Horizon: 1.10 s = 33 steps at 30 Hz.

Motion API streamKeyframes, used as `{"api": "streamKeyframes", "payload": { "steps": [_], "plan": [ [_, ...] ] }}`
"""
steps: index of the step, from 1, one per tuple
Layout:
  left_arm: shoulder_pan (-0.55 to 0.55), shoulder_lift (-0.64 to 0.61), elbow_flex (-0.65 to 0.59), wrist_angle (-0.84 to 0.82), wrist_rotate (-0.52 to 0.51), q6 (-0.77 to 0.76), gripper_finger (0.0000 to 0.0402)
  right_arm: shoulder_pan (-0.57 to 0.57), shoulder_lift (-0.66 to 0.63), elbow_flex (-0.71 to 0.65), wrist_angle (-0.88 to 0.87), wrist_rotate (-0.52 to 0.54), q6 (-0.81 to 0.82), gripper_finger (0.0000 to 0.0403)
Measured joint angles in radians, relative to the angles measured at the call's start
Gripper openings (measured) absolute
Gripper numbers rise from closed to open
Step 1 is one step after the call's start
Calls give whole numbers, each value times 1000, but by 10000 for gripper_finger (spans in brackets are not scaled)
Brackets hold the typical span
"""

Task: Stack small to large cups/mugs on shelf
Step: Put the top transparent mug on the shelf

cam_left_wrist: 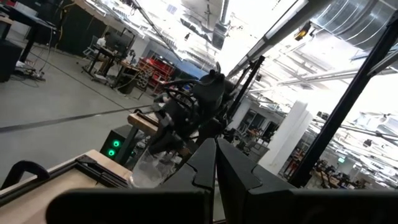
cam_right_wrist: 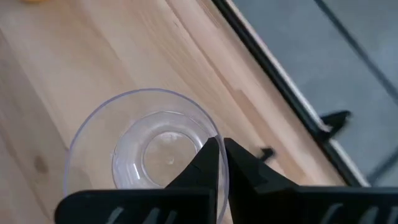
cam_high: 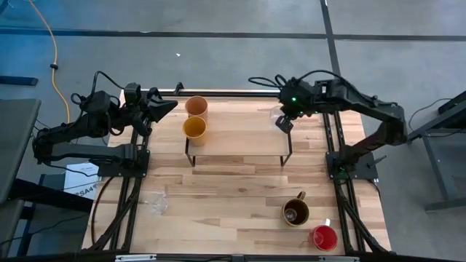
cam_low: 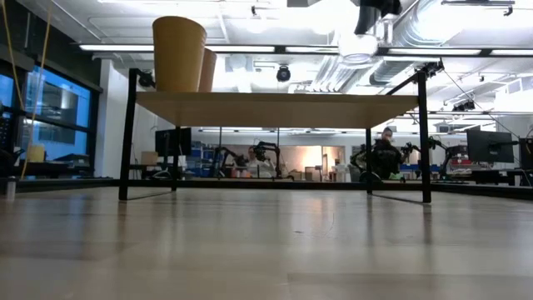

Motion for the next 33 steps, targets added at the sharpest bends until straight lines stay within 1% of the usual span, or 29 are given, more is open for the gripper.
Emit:
{"api": "streamKeyframes", "payload": {
  "steps": [3, 5, 7, 9, 15, 18, 20, 23, 29, 33],
  "plan": [
    [0, 0, 0, 0, 0, 0, 3, -17, -10, -67, 96, -51, 14, 0],
    [0, 0, 0, 0, 0, 0, 3, -28, -2, -91, 179, -59, 26, 0],
    [0, 0, 0, 0, 0, 0, 3, -34, 25, -102, 262, -82, 26, 0],
    [0, 0, 0, 0, 0, 0, 3, -37, 75, -95, 295, -87, 23, 0],
    [0, 0, 0, 0, 0, 0, 3, -63, 245, 8, 257, -91, -11, 0],
    [0, 0, 0, 0, 0, -2, 3, -83, 302, 53, 172, -85, -6, 0],
    [0, 0, 0, 0, 0, -6, 3, -90, 310, 67, 137, -74, 4, 0],
    [0, 0, 0, 0, 0, -7, 3, -96, 306, 69, 135, -41, 8, 0],
    [0, 0, 0, 0, 0, -9, 3, -116, 292, 68, 181, -48, 32, 0],
    [0, 0, 0, 0, 0, -9, 3, -124, 293, 24, 213, -77, 80, 0]
  ]
}}
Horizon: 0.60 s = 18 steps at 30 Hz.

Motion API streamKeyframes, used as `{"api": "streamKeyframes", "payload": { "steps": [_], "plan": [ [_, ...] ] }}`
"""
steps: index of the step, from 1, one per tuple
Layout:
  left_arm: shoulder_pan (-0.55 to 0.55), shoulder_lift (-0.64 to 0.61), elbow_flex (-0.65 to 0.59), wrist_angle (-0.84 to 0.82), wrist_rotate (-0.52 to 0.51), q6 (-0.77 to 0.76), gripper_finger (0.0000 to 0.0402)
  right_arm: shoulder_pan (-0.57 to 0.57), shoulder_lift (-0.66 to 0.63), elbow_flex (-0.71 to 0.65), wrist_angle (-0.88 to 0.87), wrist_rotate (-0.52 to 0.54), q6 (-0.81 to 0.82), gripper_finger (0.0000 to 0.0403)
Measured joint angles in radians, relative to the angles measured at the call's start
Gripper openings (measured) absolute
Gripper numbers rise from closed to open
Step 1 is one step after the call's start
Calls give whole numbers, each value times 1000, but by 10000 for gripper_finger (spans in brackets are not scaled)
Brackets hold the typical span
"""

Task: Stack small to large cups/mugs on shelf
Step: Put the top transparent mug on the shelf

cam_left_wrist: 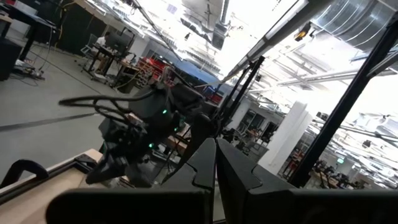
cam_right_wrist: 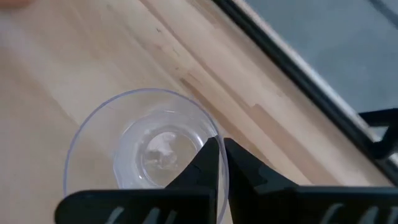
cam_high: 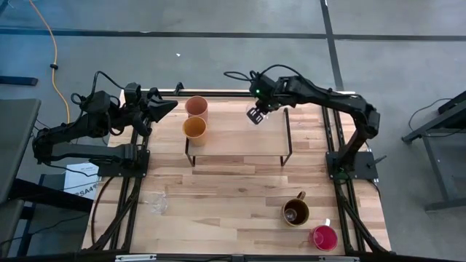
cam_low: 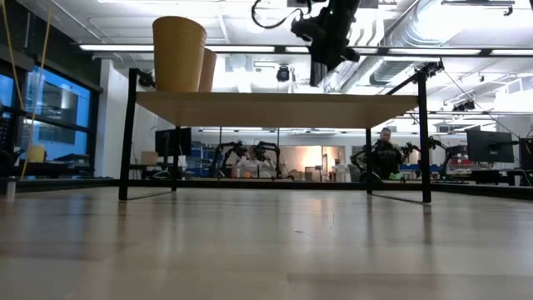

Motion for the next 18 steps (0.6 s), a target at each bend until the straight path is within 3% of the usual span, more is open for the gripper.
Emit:
{"api": "streamKeyframes", "payload": {
  "steps": [18],
  "plan": [
    [0, 0, 0, 0, 0, 2, 3, 2, 0, -21, 23, 21, 44, 0]
  ]
}}
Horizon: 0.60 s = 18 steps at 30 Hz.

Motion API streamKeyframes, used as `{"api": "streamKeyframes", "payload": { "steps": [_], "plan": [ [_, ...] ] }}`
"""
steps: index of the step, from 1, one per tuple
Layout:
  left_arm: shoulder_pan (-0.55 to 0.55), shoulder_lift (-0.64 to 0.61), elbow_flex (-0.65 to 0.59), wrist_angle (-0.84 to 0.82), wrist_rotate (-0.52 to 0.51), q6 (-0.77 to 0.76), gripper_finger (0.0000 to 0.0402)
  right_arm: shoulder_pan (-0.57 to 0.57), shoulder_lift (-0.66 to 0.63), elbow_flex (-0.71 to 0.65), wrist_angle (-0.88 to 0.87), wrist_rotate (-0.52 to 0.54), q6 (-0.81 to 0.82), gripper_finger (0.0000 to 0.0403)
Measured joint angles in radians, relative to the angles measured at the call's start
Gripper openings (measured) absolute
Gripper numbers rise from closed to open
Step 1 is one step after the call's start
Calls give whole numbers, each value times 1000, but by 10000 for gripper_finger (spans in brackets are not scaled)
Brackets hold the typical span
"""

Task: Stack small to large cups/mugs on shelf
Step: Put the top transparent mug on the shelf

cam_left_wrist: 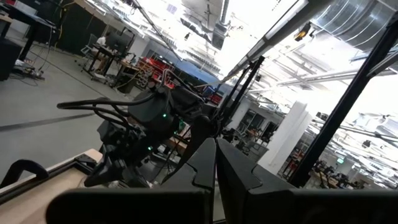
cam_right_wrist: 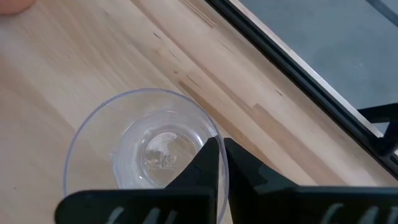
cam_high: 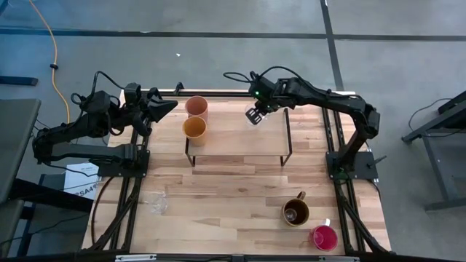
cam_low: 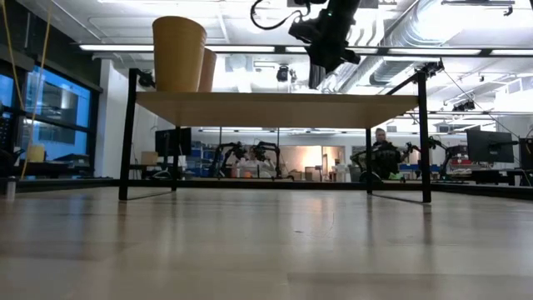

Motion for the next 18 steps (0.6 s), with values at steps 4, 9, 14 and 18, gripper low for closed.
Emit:
{"api": "streamKeyframes", "payload": {
  "steps": [4, 9, 14, 18],
  "plan": [
    [0, 0, 0, 0, 0, 0, 3, 0, 0, 0, 1, 0, 15, 0],
    [0, 0, 0, 0, 0, 0, 3, 0, 0, 0, -3, 0, 44, 0],
    [0, 0, 0, 0, 0, 0, 3, 0, 0, 0, -3, 0, 45, 0],
    [0, 0, 0, 0, 0, 0, 3, 0, 0, 0, -3, 0, 45, 0]
  ]
}}
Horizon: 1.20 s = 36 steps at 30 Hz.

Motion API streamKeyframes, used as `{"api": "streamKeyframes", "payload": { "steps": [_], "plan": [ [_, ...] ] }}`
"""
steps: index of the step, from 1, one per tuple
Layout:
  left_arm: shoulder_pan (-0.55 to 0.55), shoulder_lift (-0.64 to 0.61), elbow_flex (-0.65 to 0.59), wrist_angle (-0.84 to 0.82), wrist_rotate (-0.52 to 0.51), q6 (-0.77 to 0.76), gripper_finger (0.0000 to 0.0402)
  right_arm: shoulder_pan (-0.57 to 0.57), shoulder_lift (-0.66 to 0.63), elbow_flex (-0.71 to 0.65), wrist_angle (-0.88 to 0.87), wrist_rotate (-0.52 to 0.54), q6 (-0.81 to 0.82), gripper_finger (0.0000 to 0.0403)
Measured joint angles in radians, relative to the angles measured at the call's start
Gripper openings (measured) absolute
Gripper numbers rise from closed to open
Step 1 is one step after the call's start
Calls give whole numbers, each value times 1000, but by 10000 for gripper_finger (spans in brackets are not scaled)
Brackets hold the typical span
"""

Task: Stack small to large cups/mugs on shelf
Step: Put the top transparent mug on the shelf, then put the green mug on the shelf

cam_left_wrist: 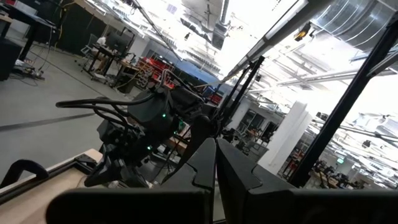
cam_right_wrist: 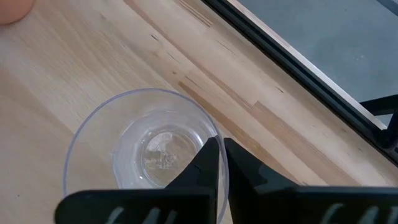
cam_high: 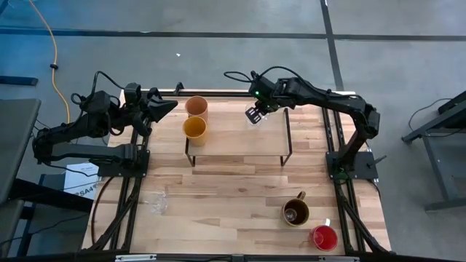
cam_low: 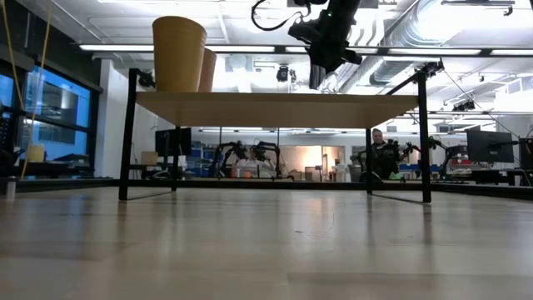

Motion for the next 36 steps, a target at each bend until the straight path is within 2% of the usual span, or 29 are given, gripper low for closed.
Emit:
{"api": "streamKeyframes", "payload": {
  "steps": [6, 16, 19, 24, 30, 33, 36],
  "plan": [
    [0, 0, 0, 0, 0, 0, 3, 0, 0, 0, -4, 0, 0, 6],
    [0, 0, 0, 0, 0, 0, 3, 6, -2, 0, -2, 15, -14, 105],
    [0, 0, 0, 0, 0, 0, 3, 6, -22, 22, -8, 32, -43, 122],
    [0, 0, 0, 0, 0, 0, 3, 7, -132, 78, -23, 39, -88, 137],
    [0, 0, 0, -1, 0, 0, 3, 61, -325, 38, -33, -126, -107, 151],
    [0, 0, 0, -7, 0, 0, 3, 135, -416, -63, -15, -226, -83, 156],
    [0, 0, 0, -7, 0, 0, 3, 221, -507, -198, 47, -347, 35, 158]
  ]
}}
